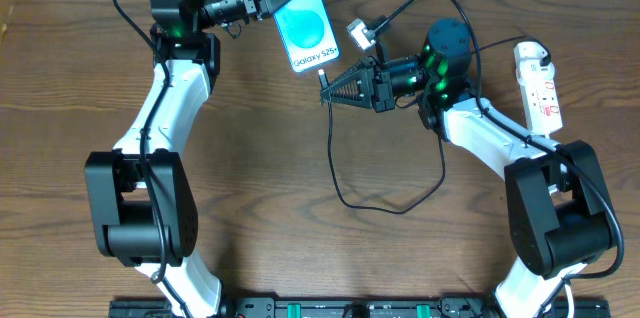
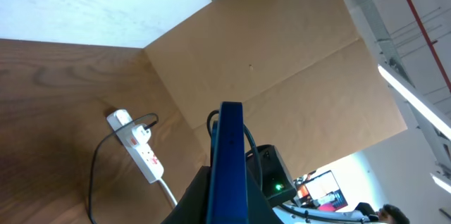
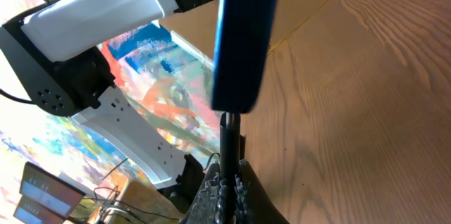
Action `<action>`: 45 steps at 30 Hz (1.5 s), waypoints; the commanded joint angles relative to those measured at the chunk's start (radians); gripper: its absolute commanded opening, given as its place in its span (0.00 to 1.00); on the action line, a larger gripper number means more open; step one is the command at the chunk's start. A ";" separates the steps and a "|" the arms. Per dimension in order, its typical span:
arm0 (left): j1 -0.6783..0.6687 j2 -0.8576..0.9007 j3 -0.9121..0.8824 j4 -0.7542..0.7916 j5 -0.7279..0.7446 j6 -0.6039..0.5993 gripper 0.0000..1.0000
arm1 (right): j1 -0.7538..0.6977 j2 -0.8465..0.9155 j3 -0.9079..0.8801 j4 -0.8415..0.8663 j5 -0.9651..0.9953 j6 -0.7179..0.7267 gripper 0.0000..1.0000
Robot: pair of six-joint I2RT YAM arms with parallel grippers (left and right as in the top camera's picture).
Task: Plug charger to phone and switch on socket
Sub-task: 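Push the connector into the phone's bottom port held by the left gripper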
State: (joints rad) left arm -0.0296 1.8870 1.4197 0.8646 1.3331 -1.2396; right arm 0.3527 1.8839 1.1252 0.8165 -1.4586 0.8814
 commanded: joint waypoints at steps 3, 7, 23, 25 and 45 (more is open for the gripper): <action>-0.003 -0.015 0.009 0.013 0.020 0.024 0.07 | 0.008 0.005 0.010 0.008 0.009 0.005 0.01; -0.016 -0.015 0.009 0.013 0.019 0.055 0.07 | 0.008 0.005 0.010 0.013 0.009 0.024 0.01; -0.026 -0.015 0.009 0.013 0.020 0.058 0.08 | 0.006 0.005 0.010 0.021 0.009 0.023 0.01; -0.026 -0.015 0.009 0.013 0.016 0.049 0.07 | 0.005 0.005 0.010 0.021 0.008 0.023 0.01; -0.025 -0.015 0.009 0.013 0.047 0.005 0.07 | 0.001 0.005 0.010 0.022 0.009 0.023 0.01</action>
State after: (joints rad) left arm -0.0551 1.8870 1.4197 0.8646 1.3483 -1.2304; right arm 0.3527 1.8843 1.1252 0.8322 -1.4628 0.8993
